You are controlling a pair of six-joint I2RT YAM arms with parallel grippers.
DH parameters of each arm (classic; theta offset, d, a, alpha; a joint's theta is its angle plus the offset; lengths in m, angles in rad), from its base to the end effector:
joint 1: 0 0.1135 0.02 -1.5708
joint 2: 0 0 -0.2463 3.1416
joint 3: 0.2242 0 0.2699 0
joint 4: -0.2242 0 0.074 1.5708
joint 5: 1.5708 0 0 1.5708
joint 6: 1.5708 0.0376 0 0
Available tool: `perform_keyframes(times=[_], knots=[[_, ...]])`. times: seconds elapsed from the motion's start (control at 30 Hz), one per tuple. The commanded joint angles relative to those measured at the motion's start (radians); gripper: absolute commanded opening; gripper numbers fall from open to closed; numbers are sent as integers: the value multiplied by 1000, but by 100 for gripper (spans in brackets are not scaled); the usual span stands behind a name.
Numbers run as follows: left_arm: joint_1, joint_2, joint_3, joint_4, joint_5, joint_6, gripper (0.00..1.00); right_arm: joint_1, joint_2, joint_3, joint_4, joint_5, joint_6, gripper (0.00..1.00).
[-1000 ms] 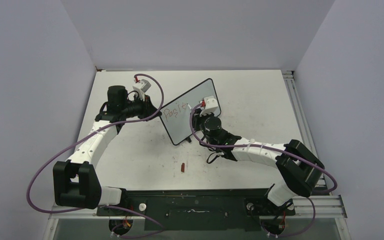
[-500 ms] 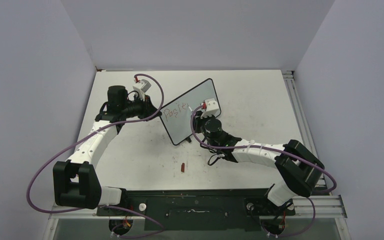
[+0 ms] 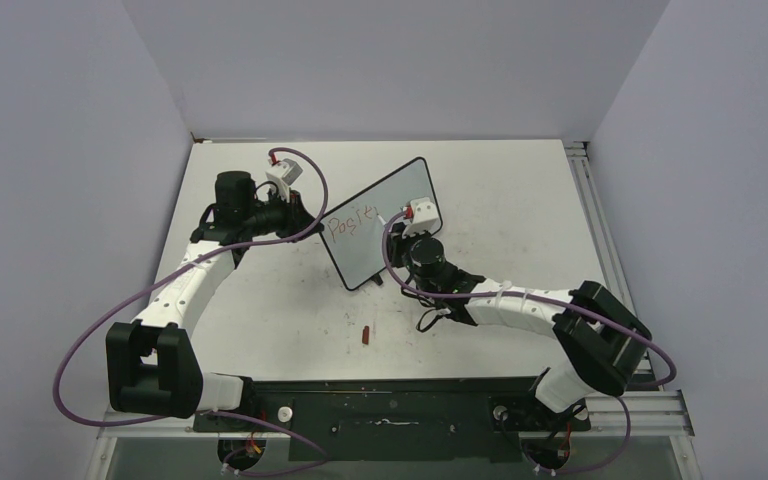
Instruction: Write a sentence on the whiteboard
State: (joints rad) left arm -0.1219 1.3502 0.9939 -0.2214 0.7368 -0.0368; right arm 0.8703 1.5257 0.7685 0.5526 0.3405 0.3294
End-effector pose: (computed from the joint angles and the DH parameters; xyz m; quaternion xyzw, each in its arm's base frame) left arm 0.3135 -0.0639 0.2627 0.2063 0.8122 -0.3509 0.4179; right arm 0.2343 0.2584 0.2002 -0.1012 0.7652 0.2427 0.5877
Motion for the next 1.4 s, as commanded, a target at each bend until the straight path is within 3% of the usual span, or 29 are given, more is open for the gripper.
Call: perform_keyframes(times=[0.0, 1.37], knots=[[4, -28, 37, 22, 9, 21, 0, 4, -66, -2, -8, 8, 4, 5], [5, -23, 37, 22, 10, 20, 0, -5, 22, 107, 38, -19, -50, 5]])
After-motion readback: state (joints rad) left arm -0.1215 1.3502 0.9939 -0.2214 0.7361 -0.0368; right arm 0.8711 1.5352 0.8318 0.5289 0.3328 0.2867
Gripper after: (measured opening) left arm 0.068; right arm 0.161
